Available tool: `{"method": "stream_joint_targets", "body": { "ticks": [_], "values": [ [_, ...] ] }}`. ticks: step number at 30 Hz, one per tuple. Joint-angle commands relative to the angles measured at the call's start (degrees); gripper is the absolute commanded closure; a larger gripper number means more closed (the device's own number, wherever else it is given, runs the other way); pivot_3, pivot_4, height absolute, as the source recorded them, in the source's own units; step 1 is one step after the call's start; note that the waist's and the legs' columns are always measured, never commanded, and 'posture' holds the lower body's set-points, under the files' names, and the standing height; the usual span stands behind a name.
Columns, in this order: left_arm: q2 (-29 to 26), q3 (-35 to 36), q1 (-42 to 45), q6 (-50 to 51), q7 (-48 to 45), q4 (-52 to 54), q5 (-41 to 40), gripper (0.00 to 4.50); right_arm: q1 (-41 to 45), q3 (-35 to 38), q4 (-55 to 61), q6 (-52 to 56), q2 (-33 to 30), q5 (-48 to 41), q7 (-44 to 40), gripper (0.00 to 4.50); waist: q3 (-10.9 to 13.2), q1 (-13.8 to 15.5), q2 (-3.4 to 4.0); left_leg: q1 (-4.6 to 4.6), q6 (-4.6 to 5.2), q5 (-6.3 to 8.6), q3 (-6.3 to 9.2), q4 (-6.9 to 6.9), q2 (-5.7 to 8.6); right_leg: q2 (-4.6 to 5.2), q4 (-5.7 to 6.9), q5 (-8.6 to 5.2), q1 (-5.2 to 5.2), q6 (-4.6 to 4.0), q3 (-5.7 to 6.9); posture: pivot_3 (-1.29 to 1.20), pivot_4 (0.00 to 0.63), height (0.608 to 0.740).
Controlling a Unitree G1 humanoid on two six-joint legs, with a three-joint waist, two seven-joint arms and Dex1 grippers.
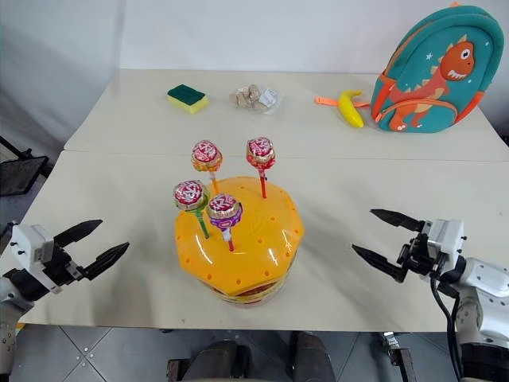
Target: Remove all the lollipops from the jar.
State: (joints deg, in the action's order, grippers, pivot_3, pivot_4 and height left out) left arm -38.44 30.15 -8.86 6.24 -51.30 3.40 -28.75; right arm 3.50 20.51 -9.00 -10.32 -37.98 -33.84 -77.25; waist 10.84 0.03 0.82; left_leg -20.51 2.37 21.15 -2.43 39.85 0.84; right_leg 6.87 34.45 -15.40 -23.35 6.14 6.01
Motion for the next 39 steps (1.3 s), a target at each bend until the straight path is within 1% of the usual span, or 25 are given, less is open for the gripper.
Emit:
{"method": "stream_joint_targets", "body": {
  "ticks": [1, 4, 6, 8, 11, 12, 14, 16, 18, 20, 23, 28, 30, 32, 33, 37, 39],
  "values": [
    [-1.1, 0.2, -0.8, -0.6, -0.5, 2.2, 0.2, 0.0, -1.0, 0.8, 0.2, -0.5, -1.5, -0.8, -2.6, 0.07, 0.0, 0.0, 0.0, 0.0, 0.0, 0.0, 0.0, 0.0, 0.0, 0.0, 0.0, 0.0, 0.0, 0.0, 0.0, 0.0, 0.15, 0.74],
    [-0.8, 1.6, 0.7, 4.5, -0.7, 4.4, -6.1, 0.0, -1.4, 1.6, 1.1, 1.1, -1.4, -2.9, -3.5, 0.07, 0.0, 0.0, 0.0, 0.0, 0.0, 0.0, 0.0, 0.0, 0.0, 0.0, 0.0, 0.0, 0.0, 0.0, 0.0, 0.0, 0.15, 0.74],
    [-2.6, 3.2, 1.4, 8.4, -3.3, 7.4, -12.1, 0.0, -0.9, 3.9, 3.9, 6.3, -1.6, -8.4, -2.2, 0.07, 0.0, 0.0, 0.0, 0.0, 0.0, 0.0, 0.0, 0.02, -0.01, 0.02, 0.01, 0.0, 0.0, 0.0, -0.01, 0.0, 0.15, 0.74],
    [-5.0, 5.7, 3.6, 14.6, -4.1, 10.2, -20.3, 0.0, -0.7, 7.1, 8.7, 13.0, -2.8, -15.6, 0.5, 0.07, 0.0, 0.1, 0.02, 0.0, 0.0, 0.0, 0.02, 0.04, -0.01, 0.06, 0.02, 0.0, 0.0, 0.0, -0.01, 0.0, 0.15, 0.74],
    [-9.8, 6.5, 6.7, 21.9, -6.4, 12.7, -28.1, 0.0, -1.5, 13.3, 16.5, 24.8, -6.4, -27.6, 5.9, 0.07, 0.1, 0.1, 0.2, -0.02, 0.0, 0.0, 0.09, 0.08, 0.0, 0.12, 0.0, -0.01, -0.02, -0.02, -0.01, 0.0, 0.15, 0.74],
    [-10.9, 6.5, 7.3, 23.4, -7.1, 13.1, -29.5, 0.0, -1.9, 14.6, 18.3, 27.3, -7.1, -30.0, 6.9, 0.07, 0.1, 0.1, 0.26, -0.03, 0.0, 0.0, 0.09, 0.09, 0.01, 0.15, -0.01, -0.01, -0.01, -0.02, 0.0, 0.0, 0.15, 0.74],
    [-13.8, 5.1, 10.3, 27.3, -8.8, 14.7, -33.8, 0.0, -4.4, 17.3, 22.7, 29.3, -7.7, -32.5, 6.6, 0.07, 0.0, 0.1, 0.3, 0.01, 0.01, 0.0, 0.1, 0.0, 0.02, 0.17, -0.01, -0.01, 0.02, -0.02, 0.0, 0.0, 0.15, 0.74],
    [-15.3, 4.0, 12.7, 29.6, -9.5, 15.7, -36.1, 0.0, -6.1, 18.9, 25.5, 30.5, -7.6, -33.6, 6.0, 0.07, 0.0, 0.3, 0.27, 0.02, 0.0, 0.0, 0.16, -0.07, 0.02, 0.12, -0.04, -0.02, 0.06, -0.04, 0.08, 0.0, 0.15, 0.74],
    [-16.5, 0.5, 18.1, 31.7, -9.9, 18.4, -39.1, 0.0, -9.1, 18.0, 26.5, 27.7, -7.4, -29.5, 0.0, 0.07, 0.0, 0.5, 0.27, 0.02, 0.01, 0.0, 0.14, -0.06, 0.05, 0.1, -0.05, -0.02, 0.08, -0.03, 0.05, 0.0, 0.15, 0.74],
    [-16.9, -2.1, 22.5, 33.0, -10.3, 19.9, -40.9, 0.0, -10.2, 16.9, 26.5, 25.8, -7.1, -26.9, -3.1, 0.07, 0.0, 0.9, 0.25, 0.02, 0.02, 0.0, 0.13, 0.0, 0.06, 0.07, -0.05, 0.0, 0.15, -0.01, 0.05, 0.0, 0.15, 0.74],
    [-17.0, -4.4, 27.3, 34.5, -10.6, 21.7, -42.9, 0.0, -9.0, 15.4, 25.2, 23.4, -6.3, -24.3, -4.6, 0.07, 0.0, 1.1, 0.26, 0.05, 0.02, 0.0, 0.09, 0.08, 0.07, 0.0, -0.06, 0.03, 0.21, 0.06, 0.0, 0.0, 0.15, 0.74],
    [-17.5, -6.8, 31.0, 36.8, -11.7, 25.2, -46.9, 0.0, -7.5, 13.4, 24.7, 22.8, -5.2, -23.2, -5.6, 0.07, 0.1, 1.0, 0.26, 0.1, -0.03, 0.0, 0.05, 0.08, -0.02, -0.22, -0.05, 0.02, 0.22, 0.03, -0.02, 0.0, 0.15, 0.74],
    [-17.3, -7.8, 31.6, 37.1, -12.0, 26.0, -46.8, 0.0, -6.7, 12.6, 24.8, 22.6, -4.7, -23.1, -5.9, 0.07, 0.1, 1.1, 0.26, 0.1, -0.03, 0.0, 0.05, 0.09, -0.02, -0.22, -0.05, 0.02, 0.23, 0.03, -0.02, 0.0, 0.15, 0.74],
    [-16.2, -9.3, 32.8, 36.2, -12.1, 25.3, -44.9, 0.0, -5.6, 11.2, 25.9, 22.7, -3.9, -23.5, -5.2, 0.07, 0.1, 1.2, 0.26, 0.11, -0.03, 0.0, 0.05, 0.13, -0.02, -0.22, -0.06, 0.02, 0.28, 0.03, -0.01, 0.0, 0.15, 0.74],
    [-15.6, -10.3, 33.1, 36.2, -12.1, 25.1, -44.7, 0.0, -4.8, 10.1, 27.9, 23.7, -3.2, -25.4, -4.8, 0.07, 0.1, 1.2, 0.26, 0.14, -0.03, 0.0, 0.05, 0.14, -0.02, -0.23, -0.06, 0.02, 0.32, 0.03, -0.01, 0.0, 0.15, 0.74],
    [-14.3, -13.4, 34.5, 35.7, -12.7, 25.2, -42.1, 0.0, 1.3, 6.3, 33.0, 24.6, 0.5, -28.2, 2.1, 0.07, 0.1, 1.2, 0.27, 0.21, -0.03, 0.0, 0.06, 0.16, -0.02, -0.26, -0.04, 0.02, 0.39, 0.03, -0.01, 0.0, 0.15, 0.74],
    [-12.5, -15.3, 36.6, 35.4, -11.2, 24.7, -41.1, 0.0, 2.7, 5.3, 33.5, 24.3, 1.5, -27.8, 2.9, 0.07, 0.1, 1.4, 0.25, 0.2, -0.04, 0.0, 0.06, 0.16, -0.01, -0.26, -0.04, 0.02, 0.39, 0.03, -0.01, 0.0, 0.15, 0.74]
  ]
}}
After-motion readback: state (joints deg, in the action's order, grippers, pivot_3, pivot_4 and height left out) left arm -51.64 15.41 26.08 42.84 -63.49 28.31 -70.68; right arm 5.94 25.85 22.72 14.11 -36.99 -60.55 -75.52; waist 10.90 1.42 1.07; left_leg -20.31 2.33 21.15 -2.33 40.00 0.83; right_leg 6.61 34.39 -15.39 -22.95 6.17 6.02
